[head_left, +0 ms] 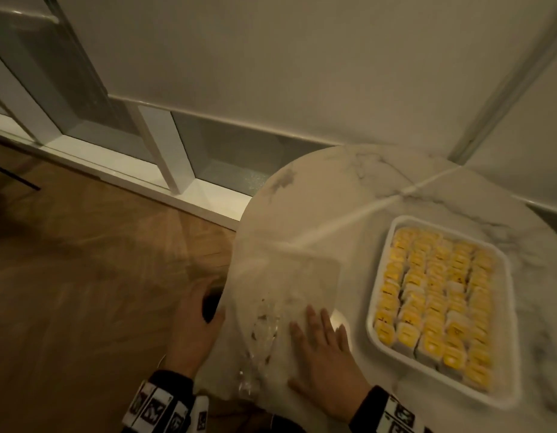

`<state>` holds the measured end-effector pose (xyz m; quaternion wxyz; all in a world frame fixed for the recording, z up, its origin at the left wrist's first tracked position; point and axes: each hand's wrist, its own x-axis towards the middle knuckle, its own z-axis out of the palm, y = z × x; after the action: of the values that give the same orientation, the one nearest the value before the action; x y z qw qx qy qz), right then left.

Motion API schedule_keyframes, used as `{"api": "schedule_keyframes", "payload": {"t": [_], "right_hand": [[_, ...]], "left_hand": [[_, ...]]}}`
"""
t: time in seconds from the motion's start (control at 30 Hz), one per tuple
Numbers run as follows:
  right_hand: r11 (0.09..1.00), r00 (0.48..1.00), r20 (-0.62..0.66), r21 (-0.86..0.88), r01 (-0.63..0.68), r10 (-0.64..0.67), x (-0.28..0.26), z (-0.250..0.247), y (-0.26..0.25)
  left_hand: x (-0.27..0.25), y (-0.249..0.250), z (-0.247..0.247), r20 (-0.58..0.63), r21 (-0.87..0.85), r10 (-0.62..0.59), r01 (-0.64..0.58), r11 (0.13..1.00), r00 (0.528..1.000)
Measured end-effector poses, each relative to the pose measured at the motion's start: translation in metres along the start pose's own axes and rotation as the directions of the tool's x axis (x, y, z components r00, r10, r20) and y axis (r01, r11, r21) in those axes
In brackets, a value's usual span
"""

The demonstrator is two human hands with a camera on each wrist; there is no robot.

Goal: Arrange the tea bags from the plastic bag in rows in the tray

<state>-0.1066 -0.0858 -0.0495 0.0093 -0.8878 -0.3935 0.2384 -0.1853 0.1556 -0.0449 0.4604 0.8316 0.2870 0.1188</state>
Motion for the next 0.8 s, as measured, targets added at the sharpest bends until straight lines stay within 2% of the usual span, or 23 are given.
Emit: {"api": "schedule_keyframes", "payload": {"t": [0.03, 0.07, 0.1, 0.13, 0.2, 0.27, 0.3, 0.33, 0.43, 0.53, 0.63, 0.73, 0.77, 0.8], "right_hand": [[1.000, 1.000, -0.014, -0.023, -0.015, 0.015, -0.005, 0.001, 0.000], [0.999, 0.999, -0.039, -0.040, -0.020, 0.018, -0.009, 0.007, 0.000], [0.999, 0.998, -0.061, -0.041, -0.013, 0.011, -0.013, 0.015, -0.001], [0.998, 0.998, -0.054, -0.051, 0.021, -0.024, -0.017, 0.024, -0.001], [0.992, 0.993, -0.056, -0.084, 0.096, -0.101, -0.024, 0.045, 0.003], [0.991, 0.996, -0.024, -0.102, 0.088, -0.091, -0.026, 0.056, 0.009], [0.993, 0.997, 0.000, -0.093, 0.071, -0.072, -0.028, 0.057, 0.009], [0.995, 0.997, 0.000, -0.068, 0.071, -0.072, -0.031, 0.060, 0.010], [0.989, 0.991, -0.017, -0.072, 0.132, -0.134, -0.042, 0.063, 0.011], [0.971, 0.973, -0.078, -0.123, 0.205, -0.215, -0.053, 0.075, 0.015], [0.960, 0.975, -0.034, -0.180, 0.212, -0.222, -0.061, 0.070, 0.022], [0.964, 0.972, 0.035, -0.121, 0.235, -0.233, -0.066, 0.066, 0.027], [0.969, 0.974, 0.066, -0.108, 0.222, -0.216, -0.068, 0.066, 0.027], [0.965, 0.970, 0.040, -0.099, 0.241, -0.239, -0.068, 0.066, 0.027]], "left_hand": [[0.011, 0.014, 0.007, 0.042, 0.085, 0.164, -0.167, 0.982, 0.985], [0.020, 0.029, 0.018, 0.139, 0.148, 0.291, -0.310, 0.939, 0.947], [0.029, 0.045, 0.033, 0.277, 0.183, 0.341, -0.398, 0.899, 0.898], [0.037, 0.056, 0.050, 0.425, 0.204, 0.325, -0.439, 0.875, 0.845], [0.046, 0.075, 0.087, 0.660, 0.317, 0.164, -0.470, 0.824, 0.733], [0.050, 0.082, 0.118, 0.769, 0.460, -0.006, -0.546, 0.701, 0.640], [0.050, 0.083, 0.128, 0.789, 0.499, -0.064, -0.576, 0.647, 0.611], [0.049, 0.083, 0.135, 0.791, 0.531, -0.104, -0.591, 0.607, 0.603], [0.047, 0.081, 0.147, 0.754, 0.585, -0.123, -0.574, 0.573, 0.646], [0.047, 0.078, 0.153, 0.685, 0.636, -0.108, -0.520, 0.570, 0.720], [0.046, 0.078, 0.156, 0.589, 0.694, -0.128, -0.418, 0.585, 0.798], [0.048, 0.094, 0.162, 0.490, 0.699, -0.005, -0.389, 0.600, 0.872], [0.050, 0.101, 0.166, 0.469, 0.677, 0.071, -0.410, 0.611, 0.881], [0.055, 0.108, 0.172, 0.455, 0.659, 0.132, -0.433, 0.615, 0.881]]}}
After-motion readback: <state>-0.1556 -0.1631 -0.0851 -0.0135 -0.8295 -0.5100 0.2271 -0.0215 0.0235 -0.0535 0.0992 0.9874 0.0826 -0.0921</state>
